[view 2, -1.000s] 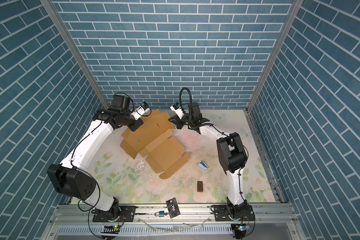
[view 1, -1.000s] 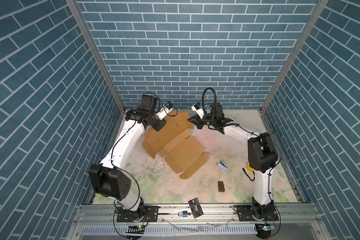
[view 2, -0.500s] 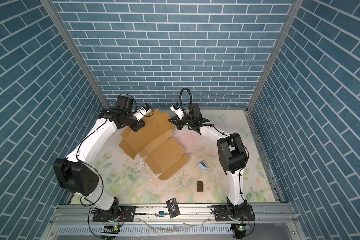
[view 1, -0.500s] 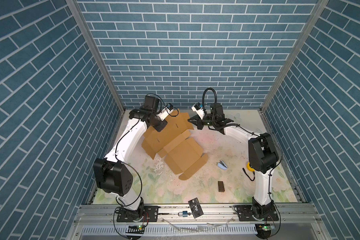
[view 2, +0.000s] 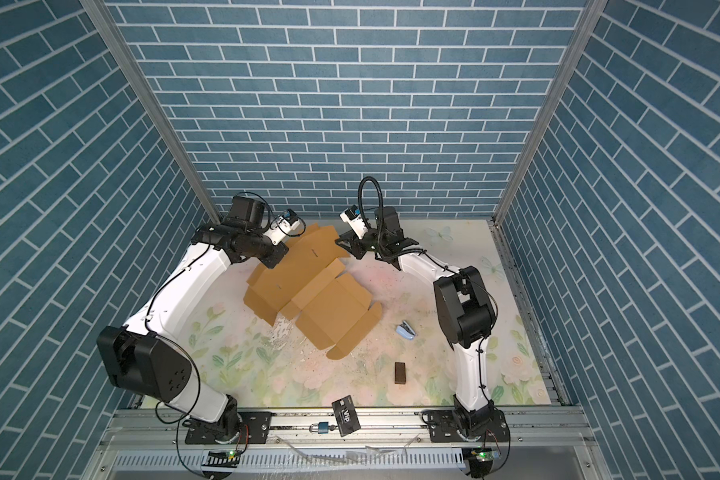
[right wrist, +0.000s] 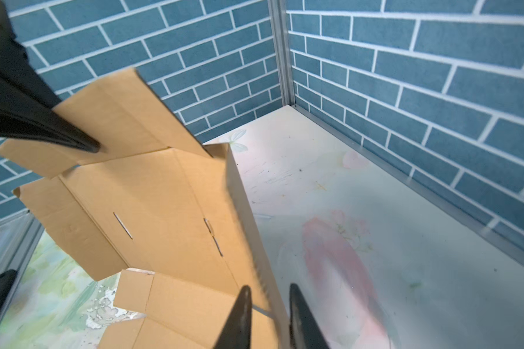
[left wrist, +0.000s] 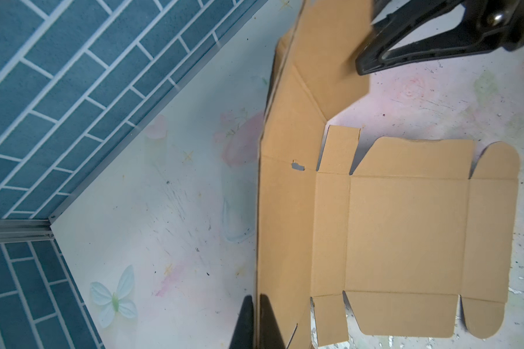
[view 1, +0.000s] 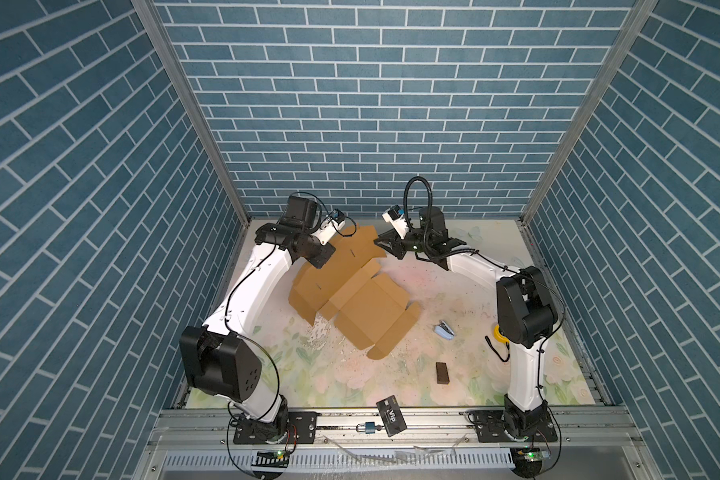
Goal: Fold the paper box
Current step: 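Push the right gripper down into the box corner while the left gripper holds the wall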
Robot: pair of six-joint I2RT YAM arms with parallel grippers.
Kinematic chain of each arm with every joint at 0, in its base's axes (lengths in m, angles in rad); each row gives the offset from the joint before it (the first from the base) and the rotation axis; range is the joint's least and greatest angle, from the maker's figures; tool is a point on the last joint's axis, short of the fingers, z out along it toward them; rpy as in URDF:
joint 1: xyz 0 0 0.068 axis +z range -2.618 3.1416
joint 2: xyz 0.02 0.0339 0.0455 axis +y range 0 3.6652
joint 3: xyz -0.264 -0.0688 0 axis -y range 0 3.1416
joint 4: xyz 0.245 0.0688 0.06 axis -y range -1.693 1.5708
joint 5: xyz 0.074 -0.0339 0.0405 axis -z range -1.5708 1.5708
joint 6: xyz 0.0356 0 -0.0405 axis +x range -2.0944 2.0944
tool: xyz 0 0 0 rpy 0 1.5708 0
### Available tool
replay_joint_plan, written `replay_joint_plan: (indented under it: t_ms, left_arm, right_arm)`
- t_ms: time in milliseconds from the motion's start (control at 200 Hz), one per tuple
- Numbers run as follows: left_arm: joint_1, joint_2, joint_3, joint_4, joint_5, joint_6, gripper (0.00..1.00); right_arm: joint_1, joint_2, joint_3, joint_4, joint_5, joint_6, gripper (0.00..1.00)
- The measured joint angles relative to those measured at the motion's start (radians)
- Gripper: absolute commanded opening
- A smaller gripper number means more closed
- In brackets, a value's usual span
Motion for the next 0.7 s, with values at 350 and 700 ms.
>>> replay_joint_plan:
  t_ms: [350,700]
  left_arm:
    - [0.001,-0.093,-0.147,0.07,-0.05,-0.05,0.0]
    - [0.005,-0.08,-0.158,0.102,-0.061,-0.098,0.0]
  right_arm:
    - [0.008,-0.222,-0.244,-0.016,0.241,0.225,0.57]
    - [0.147,-0.145,-0.282,0.104,0.34,0.596,0.52]
